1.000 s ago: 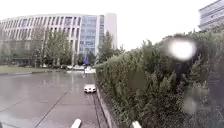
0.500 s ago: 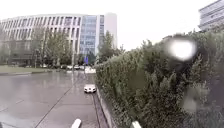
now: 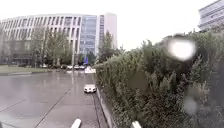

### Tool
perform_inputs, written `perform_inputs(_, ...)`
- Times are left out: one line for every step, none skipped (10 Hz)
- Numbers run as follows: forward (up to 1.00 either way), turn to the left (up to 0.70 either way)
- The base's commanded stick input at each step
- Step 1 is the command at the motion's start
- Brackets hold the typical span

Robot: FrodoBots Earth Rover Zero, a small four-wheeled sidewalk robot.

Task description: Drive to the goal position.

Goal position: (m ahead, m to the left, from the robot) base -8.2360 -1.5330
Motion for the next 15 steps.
perform_inputs(0.07, 0.00)
perform_inputs(0.06, 0.00)
perform_inputs(0.06, 0.00)
perform_inputs(0.07, 0.00)
perform_inputs(0.06, 0.00)
perform_inputs(0.07, 0.00)
perform_inputs(0.07, 0.00)
perform_inputs(0.06, 0.00)
perform_inputs(0.06, 0.00)
perform_inputs(0.06, 0.00)
perform_inputs(0.06, 0.00)
perform_inputs(0.06, 0.00)
perform_inputs(0.06, 0.00)
perform_inputs(0.06, 0.00)
perform_inputs(0.06, 0.00)
